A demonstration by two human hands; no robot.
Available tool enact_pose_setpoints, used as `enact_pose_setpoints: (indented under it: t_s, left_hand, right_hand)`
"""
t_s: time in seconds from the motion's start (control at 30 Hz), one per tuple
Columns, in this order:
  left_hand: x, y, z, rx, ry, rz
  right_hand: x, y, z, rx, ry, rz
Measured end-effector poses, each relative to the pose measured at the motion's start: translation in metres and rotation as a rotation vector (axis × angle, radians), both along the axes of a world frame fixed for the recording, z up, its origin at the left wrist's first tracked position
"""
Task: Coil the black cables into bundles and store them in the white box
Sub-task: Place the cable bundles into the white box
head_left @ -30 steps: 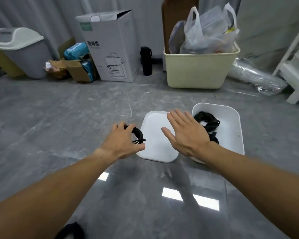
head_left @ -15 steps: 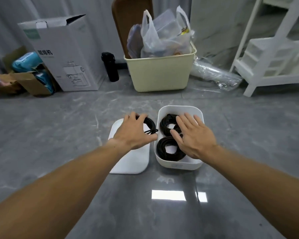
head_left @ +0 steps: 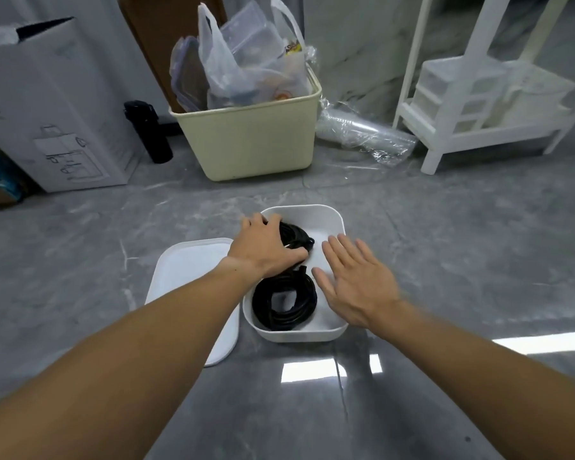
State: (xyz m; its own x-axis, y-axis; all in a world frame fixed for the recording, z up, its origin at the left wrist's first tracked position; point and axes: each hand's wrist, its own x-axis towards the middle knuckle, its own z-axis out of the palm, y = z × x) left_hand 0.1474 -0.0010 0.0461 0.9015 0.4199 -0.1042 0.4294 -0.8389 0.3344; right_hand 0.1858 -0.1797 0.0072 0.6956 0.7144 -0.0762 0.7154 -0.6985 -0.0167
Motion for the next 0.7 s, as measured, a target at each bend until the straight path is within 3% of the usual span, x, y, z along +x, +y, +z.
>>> enact_pose_setpoints:
  t_s: [0.7]
  left_hand:
    - [0.053, 0.015, -0.040, -0.015, -0.037, -0.100]
  right_hand:
    - [0.005, 0.004, -0.021, 0.084, 0.072, 0.027]
